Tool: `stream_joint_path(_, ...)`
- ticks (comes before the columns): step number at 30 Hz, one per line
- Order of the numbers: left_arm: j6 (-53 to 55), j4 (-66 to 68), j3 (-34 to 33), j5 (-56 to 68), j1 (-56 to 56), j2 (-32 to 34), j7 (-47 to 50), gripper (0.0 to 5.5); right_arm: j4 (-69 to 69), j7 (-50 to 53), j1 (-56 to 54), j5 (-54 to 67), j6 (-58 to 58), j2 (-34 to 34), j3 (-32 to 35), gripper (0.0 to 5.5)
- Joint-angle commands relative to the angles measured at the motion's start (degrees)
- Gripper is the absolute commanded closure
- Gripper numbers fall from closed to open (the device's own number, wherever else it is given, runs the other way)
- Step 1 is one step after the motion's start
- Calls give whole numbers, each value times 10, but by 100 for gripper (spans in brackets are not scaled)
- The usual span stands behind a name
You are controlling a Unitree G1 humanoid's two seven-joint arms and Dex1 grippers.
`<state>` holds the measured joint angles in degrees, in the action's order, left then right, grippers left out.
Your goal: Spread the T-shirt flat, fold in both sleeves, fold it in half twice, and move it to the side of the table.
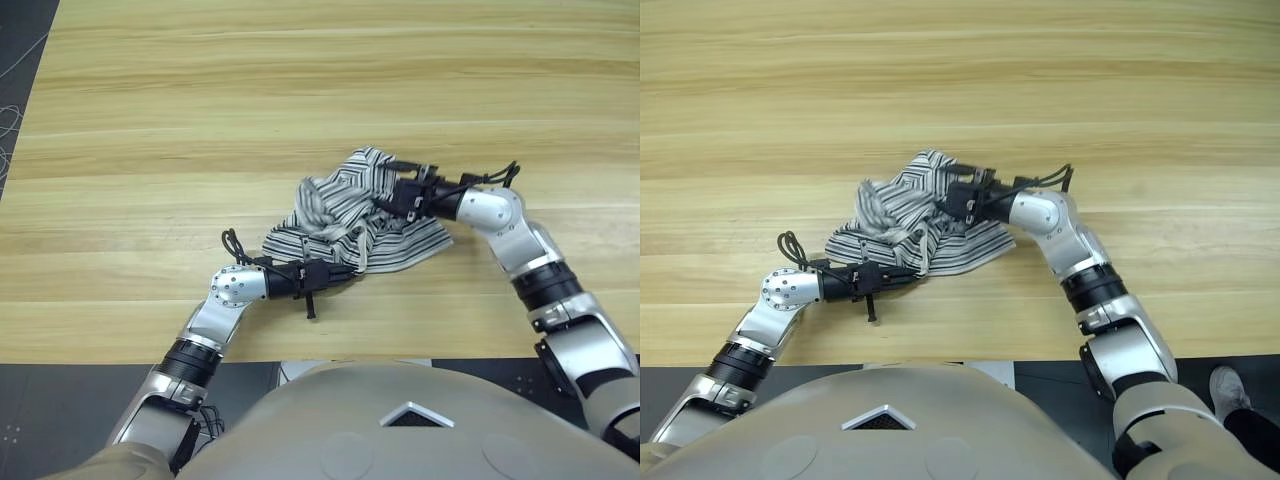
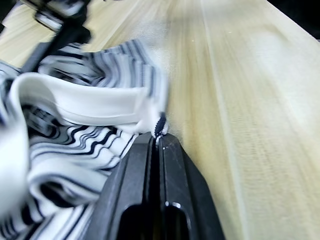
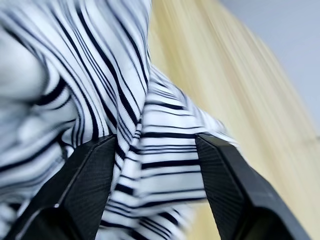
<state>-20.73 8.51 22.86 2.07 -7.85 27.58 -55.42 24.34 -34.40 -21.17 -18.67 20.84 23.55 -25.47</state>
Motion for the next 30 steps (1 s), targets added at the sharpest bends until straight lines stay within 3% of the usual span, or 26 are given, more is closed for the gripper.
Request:
stream_joint_path(1,21,28,8,-23,-8,13,5,537,145,89,-64,-45,6,-7,11,265)
stream_joint_path(5,22,27,8,-23,-9,14,6,537,278,191,-124,-89,7,-8,6,265)
stream_joint_path(8,23,26,8,-22,-9,16,4,537,301,215,-137,-79,21,-4,23,265)
stream_joint_path(13,24,26,10,-22,-6,14,3,537,165,108,-85,73,24,-15,101,265)
stream_joint_path(19,26,21,9,-23,-6,17,6,537,-75,-51,14,323,-226,-25,175,265)
stream_joint_path(23,26,21,8,-23,-5,17,7,537,-122,-68,39,358,-317,-32,179,265)
stream_joint_path(30,24,24,7,-24,-7,17,8,537,-73,-67,41,352,-355,-81,167,265)
